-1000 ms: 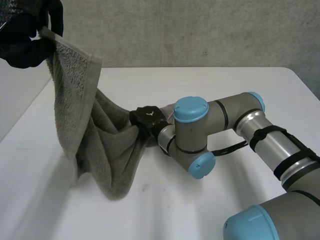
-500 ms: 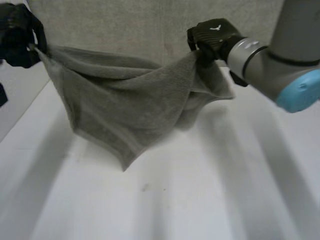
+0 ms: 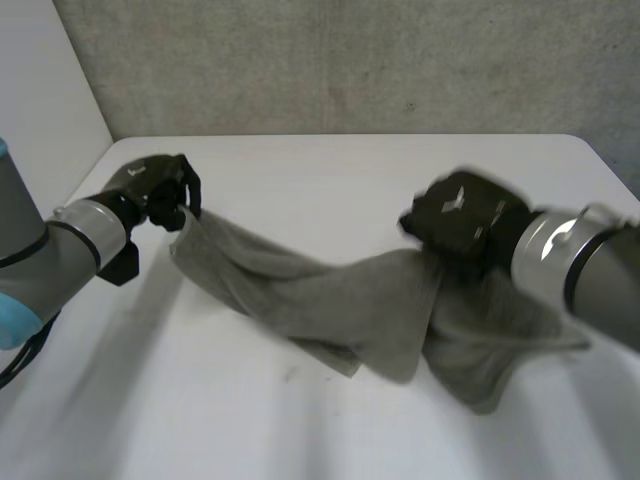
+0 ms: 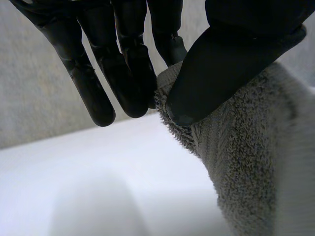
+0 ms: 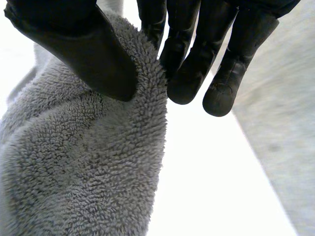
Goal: Fold the towel.
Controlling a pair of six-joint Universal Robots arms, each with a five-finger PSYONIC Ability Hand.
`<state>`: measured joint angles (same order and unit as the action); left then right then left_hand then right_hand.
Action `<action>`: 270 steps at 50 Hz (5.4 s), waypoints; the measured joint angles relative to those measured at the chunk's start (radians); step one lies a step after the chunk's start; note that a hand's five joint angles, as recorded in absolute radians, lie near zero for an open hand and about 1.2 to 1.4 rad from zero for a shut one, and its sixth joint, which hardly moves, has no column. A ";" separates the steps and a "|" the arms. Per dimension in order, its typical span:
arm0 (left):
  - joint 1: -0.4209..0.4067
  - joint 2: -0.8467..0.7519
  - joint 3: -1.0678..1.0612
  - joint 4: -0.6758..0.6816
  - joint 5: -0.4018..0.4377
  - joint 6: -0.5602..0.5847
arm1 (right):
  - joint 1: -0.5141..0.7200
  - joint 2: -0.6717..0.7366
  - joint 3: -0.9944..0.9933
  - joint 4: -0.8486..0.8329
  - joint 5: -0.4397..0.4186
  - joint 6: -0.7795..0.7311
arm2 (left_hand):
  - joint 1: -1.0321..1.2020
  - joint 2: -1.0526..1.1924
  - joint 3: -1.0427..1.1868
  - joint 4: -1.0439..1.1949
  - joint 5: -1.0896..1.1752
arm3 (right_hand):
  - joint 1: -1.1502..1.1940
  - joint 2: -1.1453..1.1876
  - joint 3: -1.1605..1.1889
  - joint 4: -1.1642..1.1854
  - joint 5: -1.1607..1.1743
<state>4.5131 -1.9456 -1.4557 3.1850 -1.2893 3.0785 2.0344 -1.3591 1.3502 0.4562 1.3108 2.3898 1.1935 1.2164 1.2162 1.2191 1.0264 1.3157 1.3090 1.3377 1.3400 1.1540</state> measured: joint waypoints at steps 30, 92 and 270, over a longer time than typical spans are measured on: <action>-0.105 -0.260 0.787 -0.085 -0.161 0.092 | 0.058 0.378 -0.614 -0.365 0.132 -0.001 | 0.000 0.000 0.001 0.000 0.000 | 0.000 0.000 0.000 0.000 0.006; -0.184 -0.046 0.222 -0.163 -0.174 0.062 | -0.031 0.037 0.312 0.193 -0.250 -0.158 | 0.000 0.001 0.001 0.000 0.001 | -0.925 -0.921 -0.950 -0.944 -0.976; -0.127 0.112 -0.264 0.084 -0.001 0.560 | -0.040 0.230 0.175 -0.396 -0.031 0.152 | -0.877 -0.906 -0.905 -0.907 -0.893 | 0.013 0.019 -0.006 0.000 0.016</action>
<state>4.3859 -1.8336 -1.7196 3.2691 -1.2899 3.6389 1.9940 -1.1288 1.5253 0.0598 1.2796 2.5416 0.3164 0.3106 0.3110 0.3122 0.1329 1.3289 1.3283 1.3320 1.3404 1.1697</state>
